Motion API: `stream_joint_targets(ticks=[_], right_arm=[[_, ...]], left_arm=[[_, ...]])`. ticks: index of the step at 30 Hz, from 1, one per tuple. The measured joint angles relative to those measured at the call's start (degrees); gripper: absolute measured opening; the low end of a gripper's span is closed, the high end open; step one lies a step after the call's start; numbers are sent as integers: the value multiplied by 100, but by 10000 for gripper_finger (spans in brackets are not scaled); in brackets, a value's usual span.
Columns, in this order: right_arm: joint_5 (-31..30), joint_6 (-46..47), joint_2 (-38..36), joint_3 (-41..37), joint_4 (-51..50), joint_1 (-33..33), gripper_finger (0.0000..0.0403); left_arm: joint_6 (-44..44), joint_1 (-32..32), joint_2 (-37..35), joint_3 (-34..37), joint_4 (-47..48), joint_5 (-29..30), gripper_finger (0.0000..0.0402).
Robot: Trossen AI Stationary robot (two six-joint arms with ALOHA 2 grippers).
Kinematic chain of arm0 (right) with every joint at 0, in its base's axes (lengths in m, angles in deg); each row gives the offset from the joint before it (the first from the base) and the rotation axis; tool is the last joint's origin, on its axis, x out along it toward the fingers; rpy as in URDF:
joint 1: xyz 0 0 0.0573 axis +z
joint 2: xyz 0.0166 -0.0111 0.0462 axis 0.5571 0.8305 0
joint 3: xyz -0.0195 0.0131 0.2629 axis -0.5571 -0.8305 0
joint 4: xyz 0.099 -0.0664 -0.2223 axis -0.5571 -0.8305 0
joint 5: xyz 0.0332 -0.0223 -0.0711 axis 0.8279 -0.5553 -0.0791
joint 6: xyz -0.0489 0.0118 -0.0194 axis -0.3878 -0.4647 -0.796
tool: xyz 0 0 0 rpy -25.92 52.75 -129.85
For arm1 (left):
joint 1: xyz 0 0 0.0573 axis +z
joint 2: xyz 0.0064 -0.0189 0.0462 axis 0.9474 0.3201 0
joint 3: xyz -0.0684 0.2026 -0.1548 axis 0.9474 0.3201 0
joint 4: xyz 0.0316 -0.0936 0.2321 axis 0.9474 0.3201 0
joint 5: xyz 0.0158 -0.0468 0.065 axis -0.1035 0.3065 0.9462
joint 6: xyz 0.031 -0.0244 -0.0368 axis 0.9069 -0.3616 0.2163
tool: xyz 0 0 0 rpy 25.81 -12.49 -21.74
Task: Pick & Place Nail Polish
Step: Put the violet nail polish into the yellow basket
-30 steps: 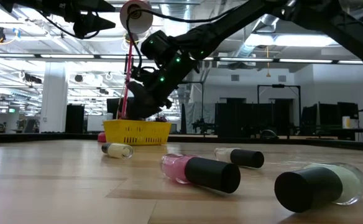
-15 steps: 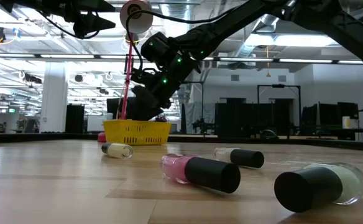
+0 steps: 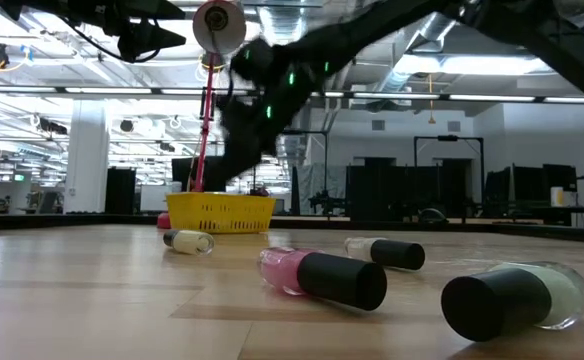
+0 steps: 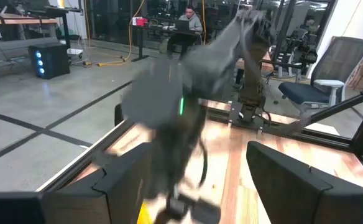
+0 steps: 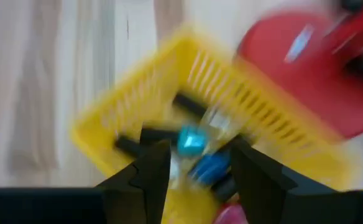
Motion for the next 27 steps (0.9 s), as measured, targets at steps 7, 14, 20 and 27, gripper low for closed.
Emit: stream_joint_targets(ticks=[7, 14, 20, 27], right_arm=[[32, 333, -1142, 300, -1795, -2, 190], [105, 558, -2251, 305, -4034, 641, 203], [-20, 1207, -2708, 300, -5560, 1622, 199], [-333, 1888, -2736, 298, -6270, 2993, 200]], left_arm=[[4, -1, 0, 0, -2, 2, 260], [6, -1, 0, 0, -2, 2, 260], [6, -1, 0, 0, 1, 0, 260], [4, -1, 0, 0, 2, 0, 260]])
